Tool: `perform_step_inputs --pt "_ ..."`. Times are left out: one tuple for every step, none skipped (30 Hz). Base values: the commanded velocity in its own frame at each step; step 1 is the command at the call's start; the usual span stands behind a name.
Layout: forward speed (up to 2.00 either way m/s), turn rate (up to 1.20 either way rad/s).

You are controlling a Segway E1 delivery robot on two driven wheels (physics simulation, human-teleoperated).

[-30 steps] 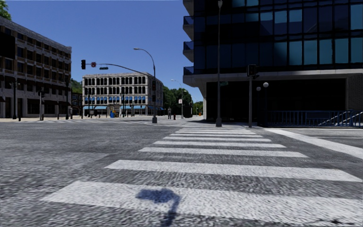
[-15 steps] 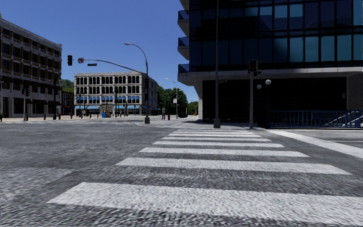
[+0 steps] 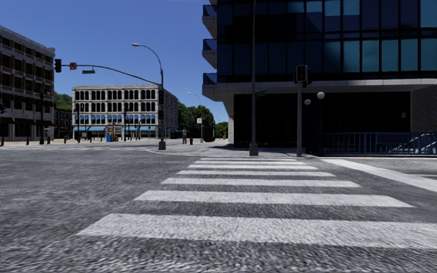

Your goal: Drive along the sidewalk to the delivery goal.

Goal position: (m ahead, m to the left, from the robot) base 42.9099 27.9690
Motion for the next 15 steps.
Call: perform_step_inputs --pt "2.0 -0.28" --pt "2.0 -0.1" --pt "2.0 0.0" --pt "2.0 0.0" --pt "2.0 0.0" --pt "2.0 0.0" --pt "2.0 0.0" --pt "2.0 0.0" --pt "2.0 0.0" --pt "2.0 0.0" --pt "2.0 0.0" --pt "2.0 0.0" --pt "2.0 0.0" --pt "2.0 0.0" --pt "2.0 0.0"
